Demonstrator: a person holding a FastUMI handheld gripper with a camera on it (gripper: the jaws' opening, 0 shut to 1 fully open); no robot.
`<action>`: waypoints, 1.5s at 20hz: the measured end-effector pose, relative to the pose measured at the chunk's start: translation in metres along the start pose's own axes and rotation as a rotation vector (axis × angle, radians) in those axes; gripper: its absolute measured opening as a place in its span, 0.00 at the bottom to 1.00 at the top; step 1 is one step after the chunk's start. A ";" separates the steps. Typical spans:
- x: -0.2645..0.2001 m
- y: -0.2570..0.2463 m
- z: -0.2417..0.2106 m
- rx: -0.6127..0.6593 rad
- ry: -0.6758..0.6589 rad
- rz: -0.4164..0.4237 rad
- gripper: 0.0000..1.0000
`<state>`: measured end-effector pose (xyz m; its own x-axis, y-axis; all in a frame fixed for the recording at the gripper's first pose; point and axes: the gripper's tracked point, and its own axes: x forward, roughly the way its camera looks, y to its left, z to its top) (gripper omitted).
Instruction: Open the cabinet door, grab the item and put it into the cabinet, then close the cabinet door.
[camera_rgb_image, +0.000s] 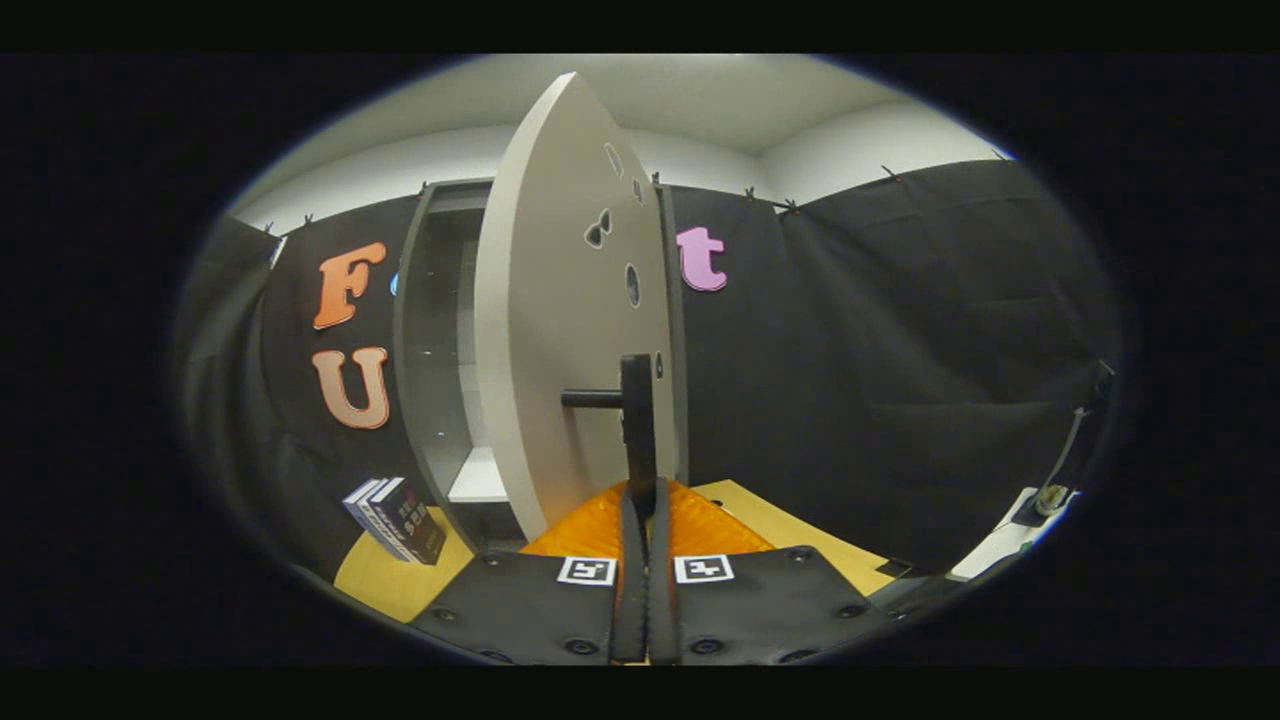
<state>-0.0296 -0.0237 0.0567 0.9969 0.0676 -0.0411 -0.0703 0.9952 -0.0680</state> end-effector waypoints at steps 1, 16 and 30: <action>-0.001 -0.005 0.000 0.005 -0.002 0.000 0.08; -0.039 -0.128 0.008 0.122 -0.049 -0.116 0.08; -0.041 -0.073 -0.018 0.086 -0.108 -0.115 0.20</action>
<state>-0.0664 -0.1001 0.0451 0.9966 -0.0443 0.0698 0.0430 0.9989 0.0199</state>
